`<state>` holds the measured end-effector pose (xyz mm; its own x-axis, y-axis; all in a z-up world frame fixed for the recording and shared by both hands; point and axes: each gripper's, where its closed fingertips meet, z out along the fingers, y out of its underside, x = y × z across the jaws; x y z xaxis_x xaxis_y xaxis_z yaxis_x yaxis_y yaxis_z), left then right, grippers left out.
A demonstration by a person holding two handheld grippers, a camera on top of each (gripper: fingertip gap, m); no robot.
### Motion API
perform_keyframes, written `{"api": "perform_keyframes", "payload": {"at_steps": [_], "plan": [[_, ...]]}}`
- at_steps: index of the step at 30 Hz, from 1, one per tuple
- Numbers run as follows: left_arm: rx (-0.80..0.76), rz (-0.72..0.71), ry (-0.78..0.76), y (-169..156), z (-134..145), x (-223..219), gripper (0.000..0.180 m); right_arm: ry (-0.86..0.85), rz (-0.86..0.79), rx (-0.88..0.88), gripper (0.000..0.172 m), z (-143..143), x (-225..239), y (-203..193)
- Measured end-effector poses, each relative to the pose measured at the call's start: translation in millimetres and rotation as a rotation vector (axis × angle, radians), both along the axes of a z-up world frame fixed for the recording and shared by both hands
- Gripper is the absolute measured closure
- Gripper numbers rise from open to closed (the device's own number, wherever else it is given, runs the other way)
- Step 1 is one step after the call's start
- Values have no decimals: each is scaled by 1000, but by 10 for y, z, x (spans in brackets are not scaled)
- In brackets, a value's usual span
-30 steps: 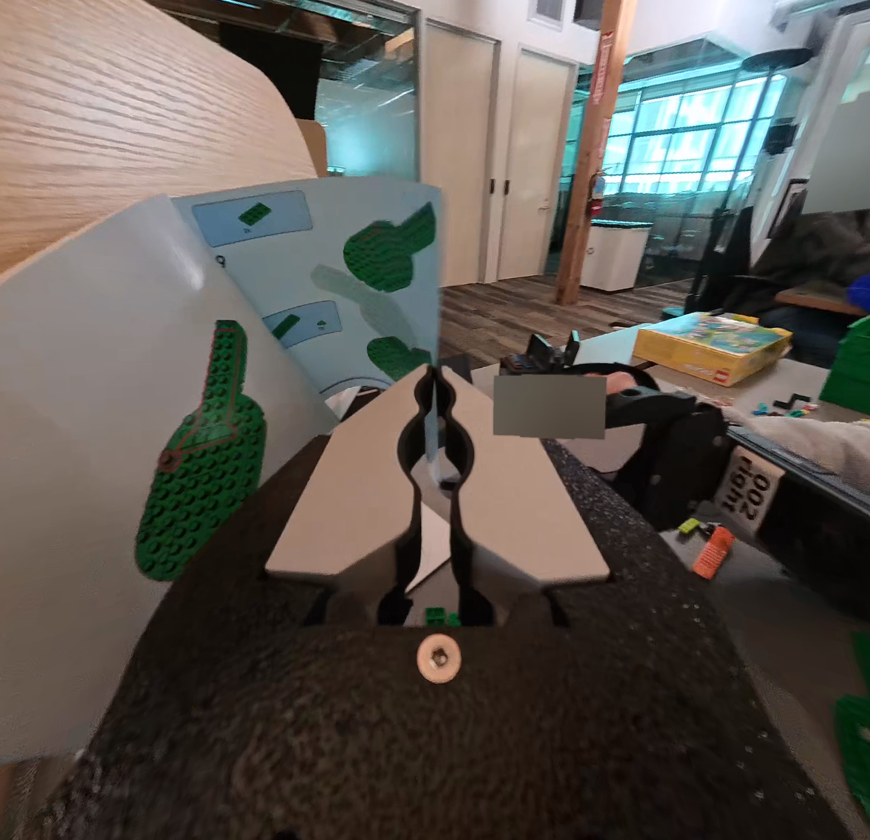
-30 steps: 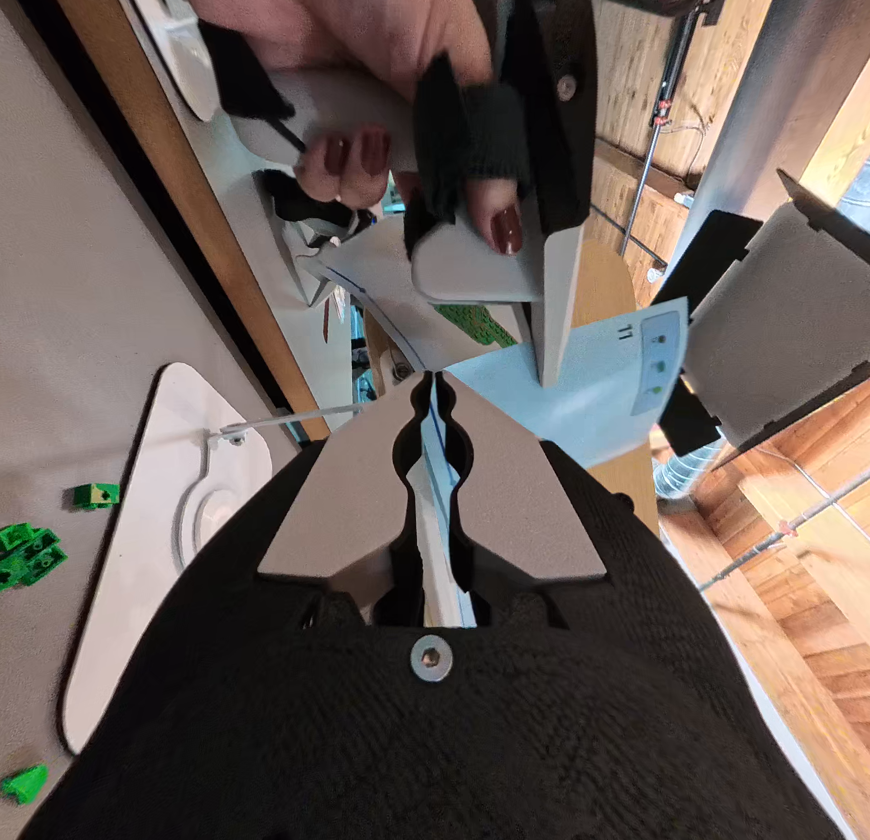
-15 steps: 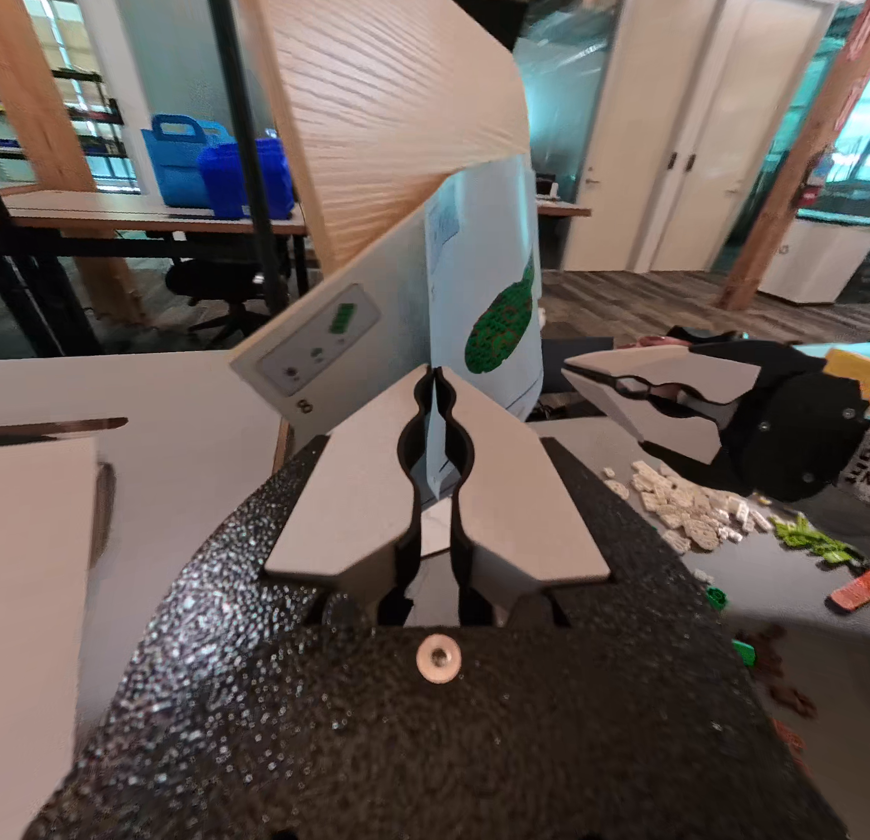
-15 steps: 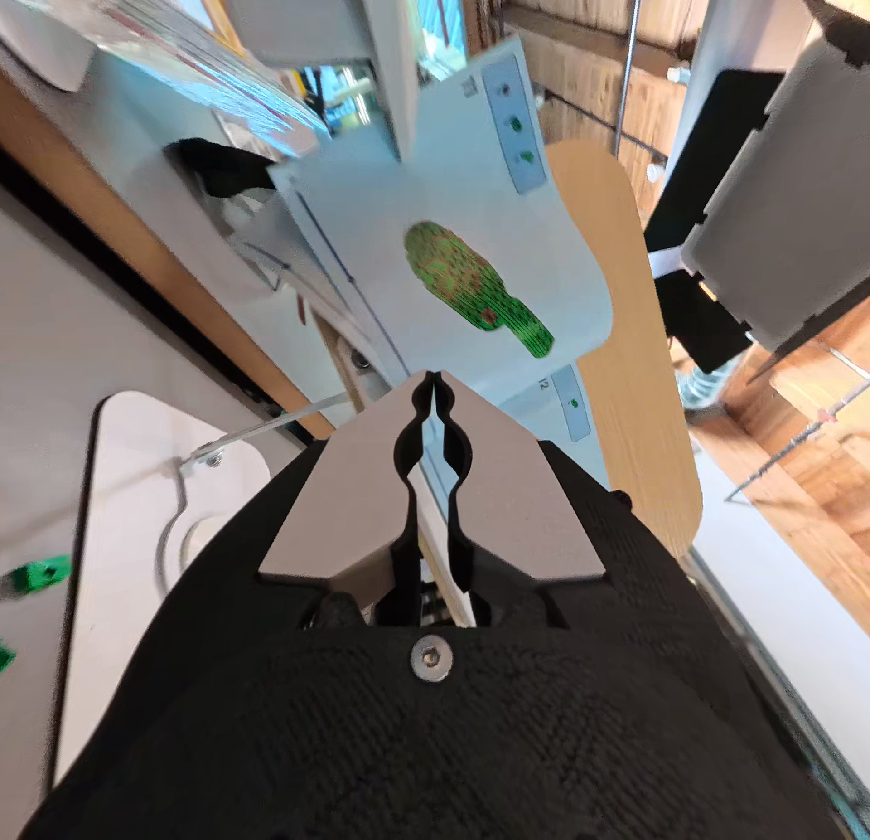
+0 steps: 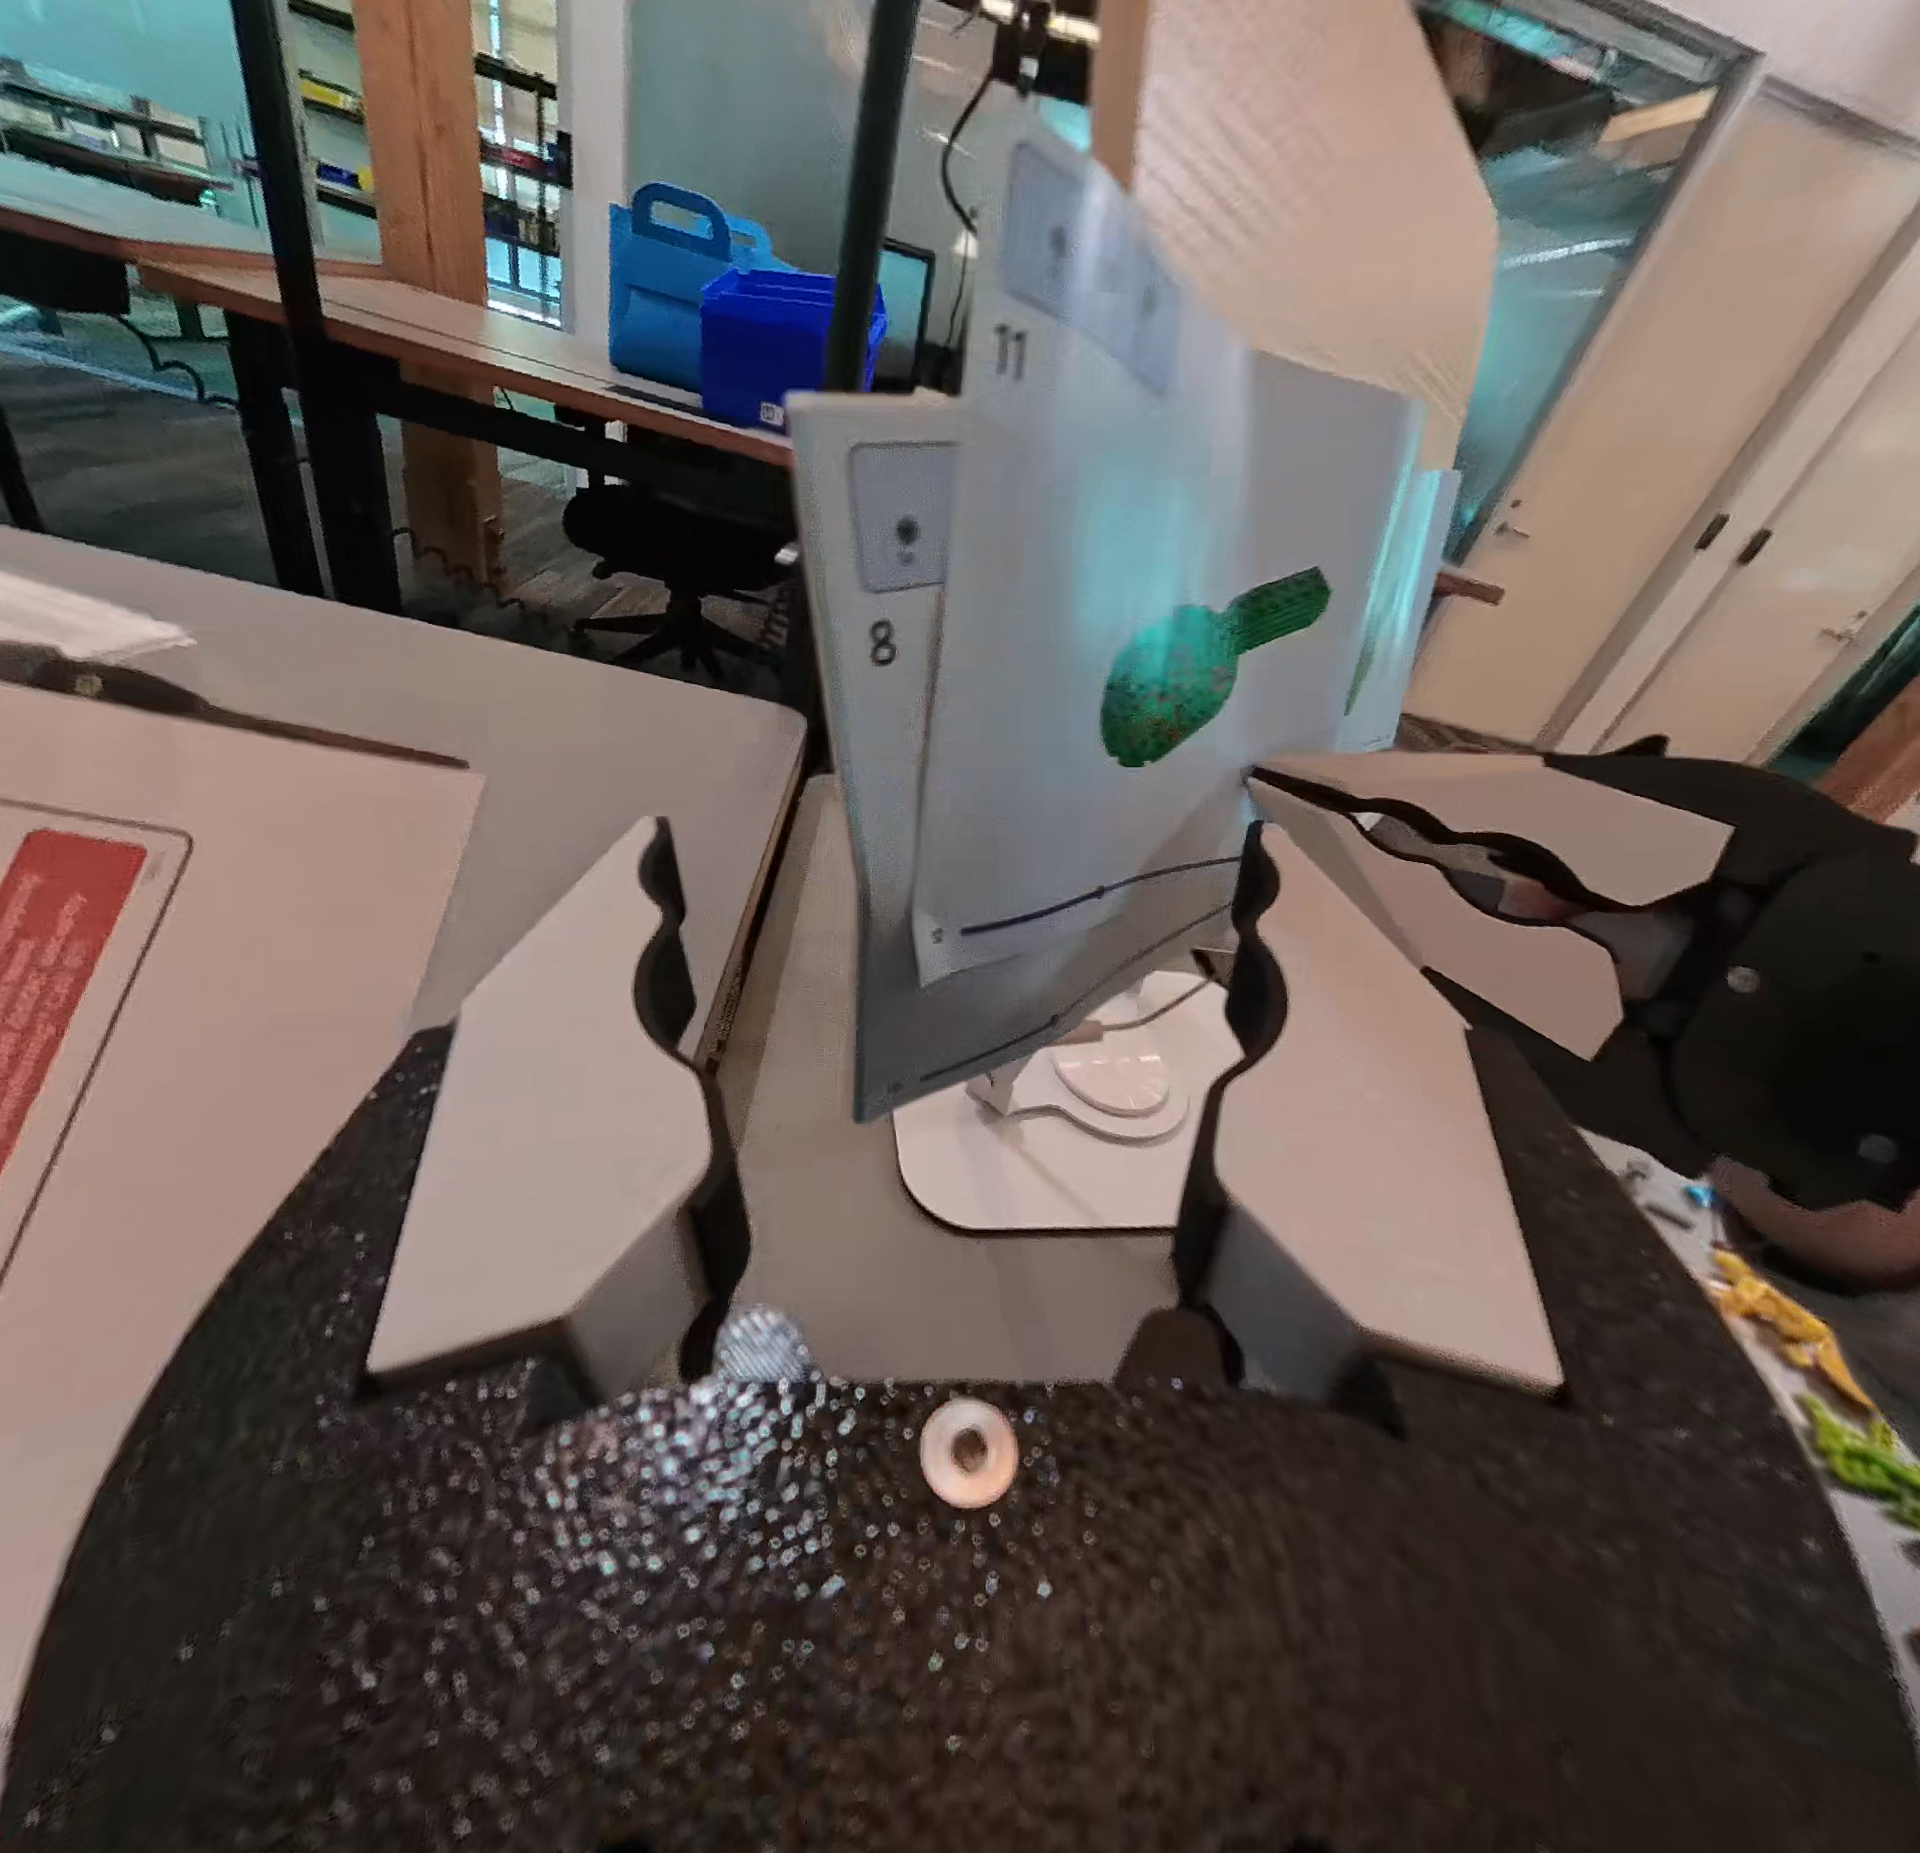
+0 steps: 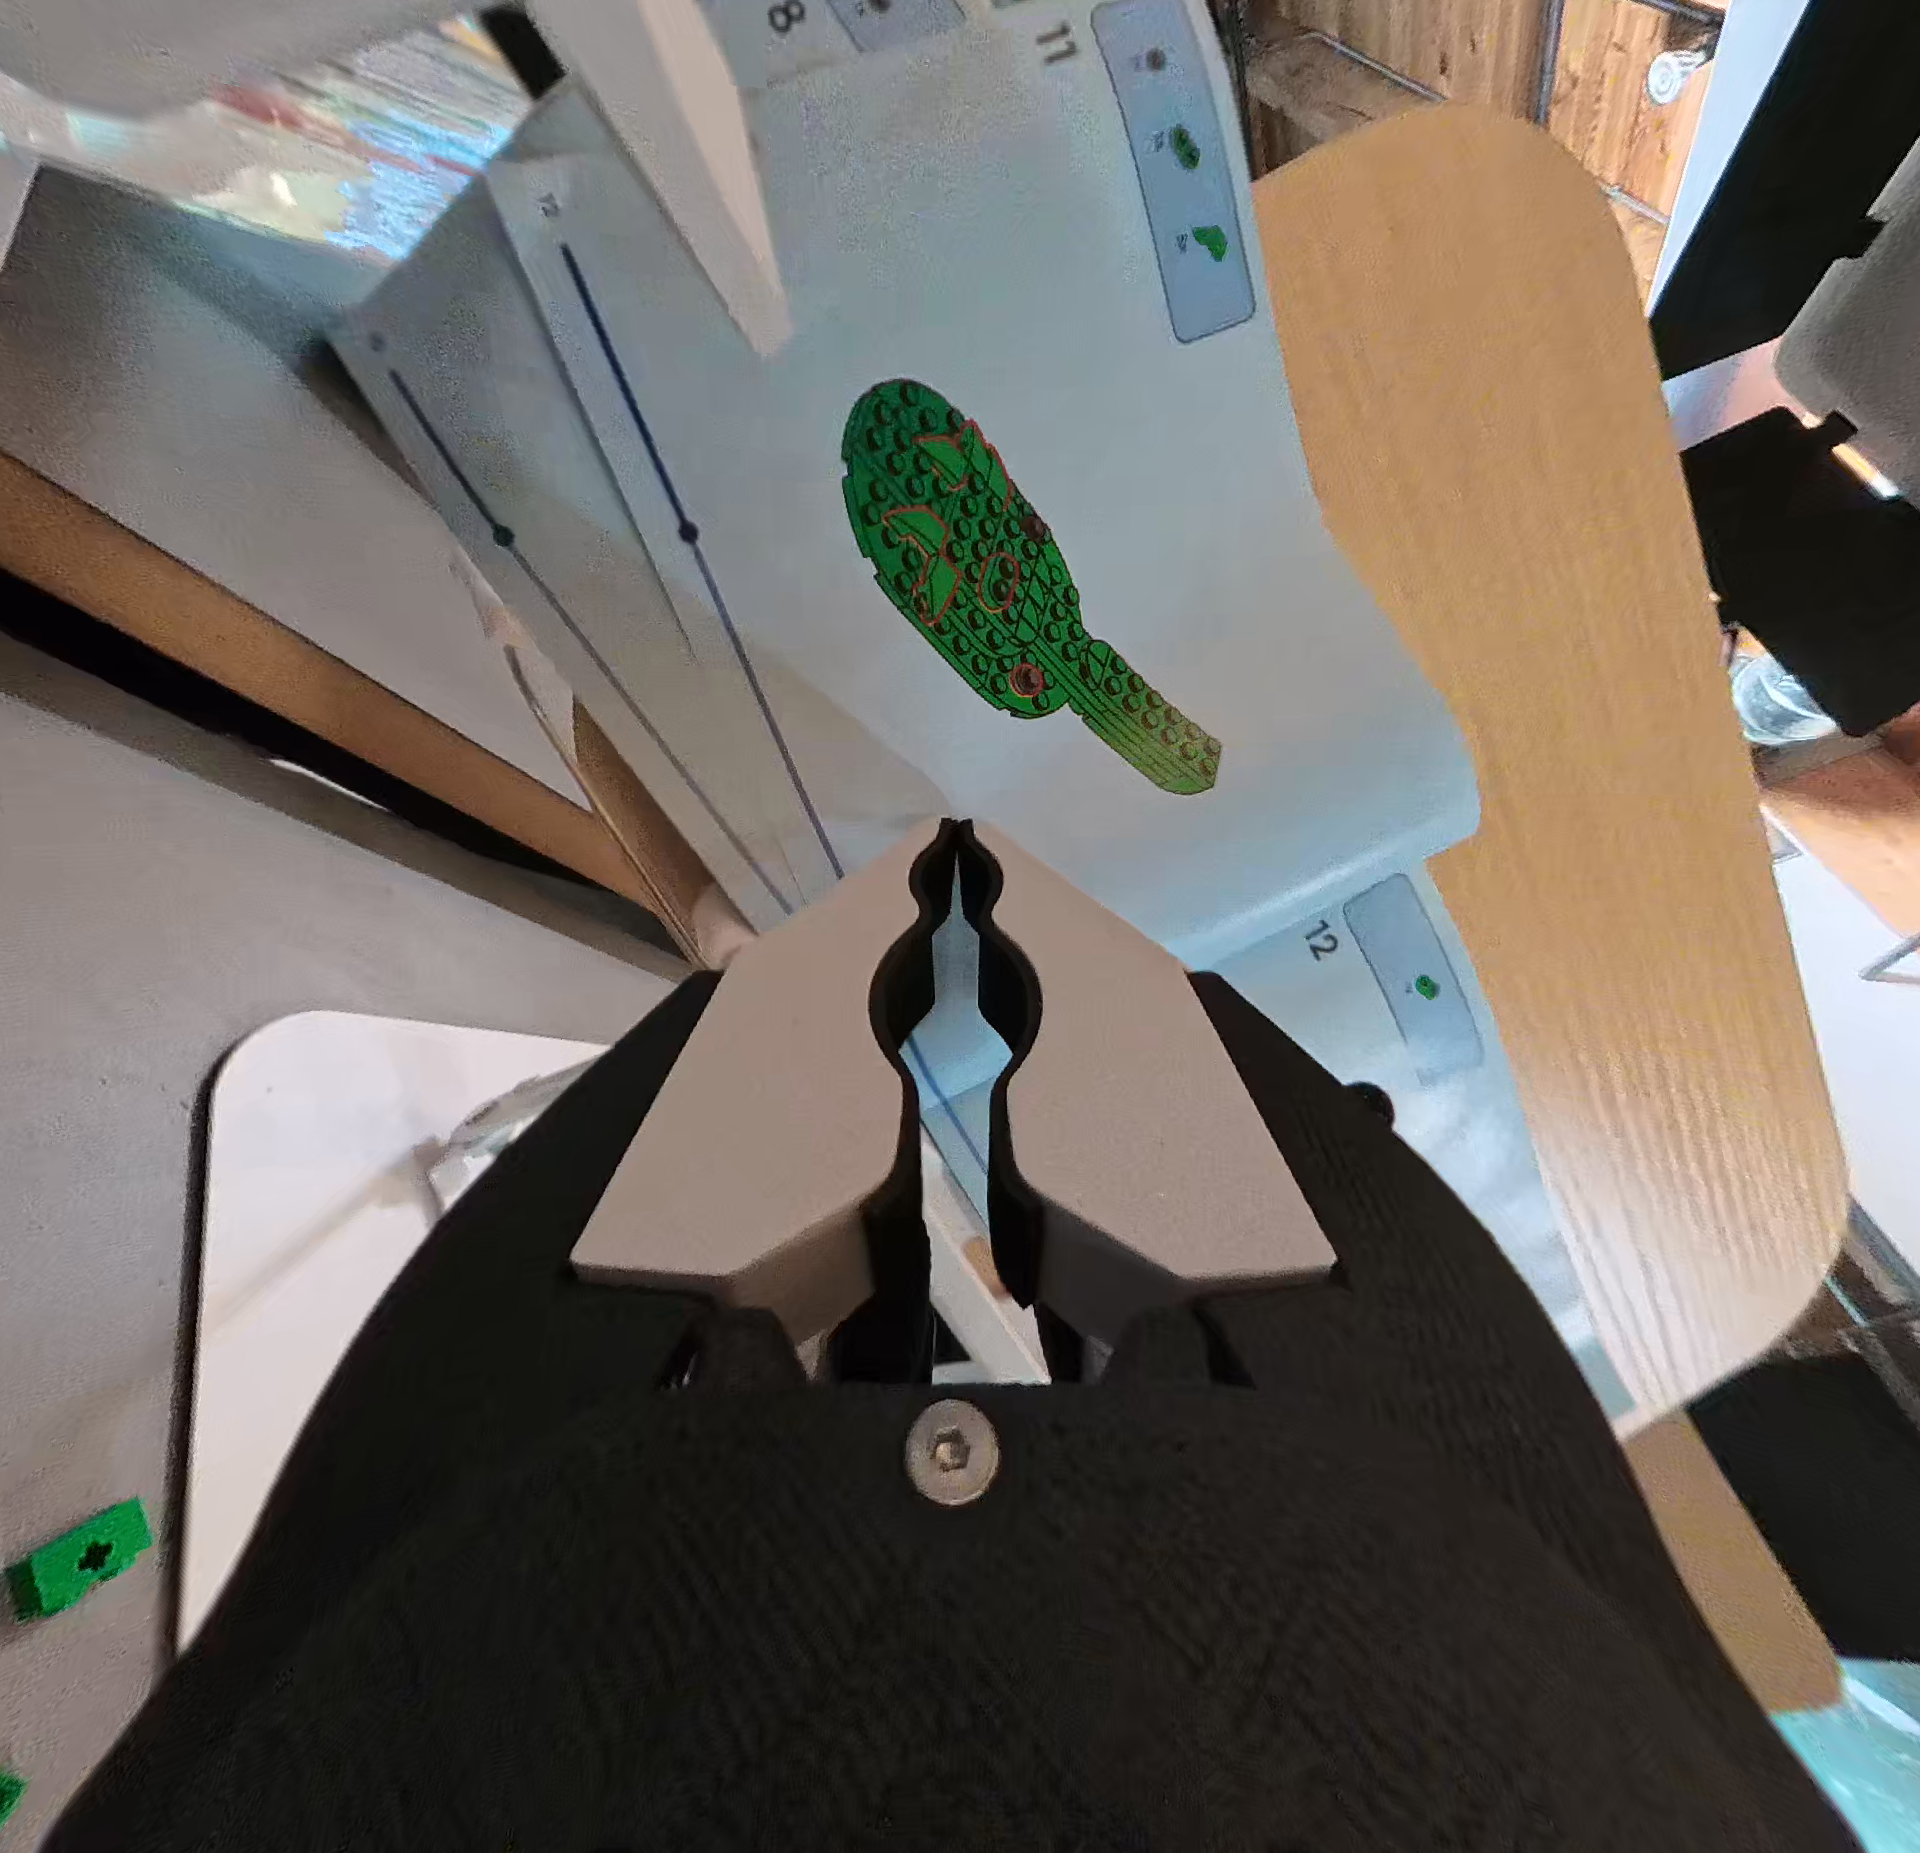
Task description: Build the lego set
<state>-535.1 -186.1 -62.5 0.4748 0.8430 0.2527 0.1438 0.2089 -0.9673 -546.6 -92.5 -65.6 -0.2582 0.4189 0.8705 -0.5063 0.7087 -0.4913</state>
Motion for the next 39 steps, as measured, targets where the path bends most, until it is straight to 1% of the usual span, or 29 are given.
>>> {"api": "perform_keyframes", "payload": {"at_steps": [2, 4, 5, 7, 8, 9, 11, 13, 16, 19, 20, 22, 24, 26, 27, 29, 30, 31, 34, 37, 39], "plan": [[52, -18, -8, -15, -67, -50, 77, -15, 11, -11, 172, 0, -21, -18], [115, -87, -20, 37, -122, -60, 90, -18, 31, -11, 172, -1, -19, -36], [152, -144, -15, 90, -119, -36, 106, -19, 41, -13, 172, 1, -10, -41], [224, -224, 19, 148, -67, 13, 152, -15, 77, -53, 172, 55, 57, -33], [246, -242, 35, 156, -46, 27, 163, -13, 83, -85, 172, 100, 92, 2], [255, -243, 40, 150, -41, 24, 167, -18, 80, -109, 172, 129, 115, 52], [246, -230, 46, 133, -46, 11, 168, -38, 45, -122, 172, 124, 109, 180], [239, -210, 57, 123, -37, -3, 166, -71, -2, -86, 172, 39, 56, 285], [239, -193, 68, 128, -22, -13, 139, -82, -22, -24, 172, -43, 1, 316], [271, -250, 61, 181, 6, 25, 114, -80, -19, 30, 172, -73, -16, 239], [281, -263, 57, 187, 7, 31, 109, -73, -24, 47, 172, -80, -31, 215], [290, -270, 55, 180, 0, 30, 108, -60, -36, 62, 172, -94, -75, 177], [296, -254, 51, 145, -14, 12, 113, -56, -46, 58, 172, -113, -114, 154], [298, -225, 58, 94, -13, -8, 131, -40, -44, 54, 172, -115, -104, 140], [292, -208, 68, 68, -12, -15, 144, 1, -8, 45, 171, -75, -32, 109], [275, -183, 83, 39, -7, -22, 159, 78, 169, 87, 166, -88, 268, -56], [267, -174, 93, 32, 0, -26, 160, 99, 227, 138, 165, -155, 386, -126], [260, -166, 103, 29, 7, -29, 163, 106, 251, 216, 159, -262, 446, -181], [243, -139, 124, 22, 18, -41, 171, 176, 202, 415, 147, -466, 415, -261], [216, -129, 138, 37, 28, -38, 180, 222, 168, 550, 148, -588, 370, -339], [201, -113, 143, 37, 29, -48, 180, 253, 127, 626, 148, -645, 312, -370]]}}
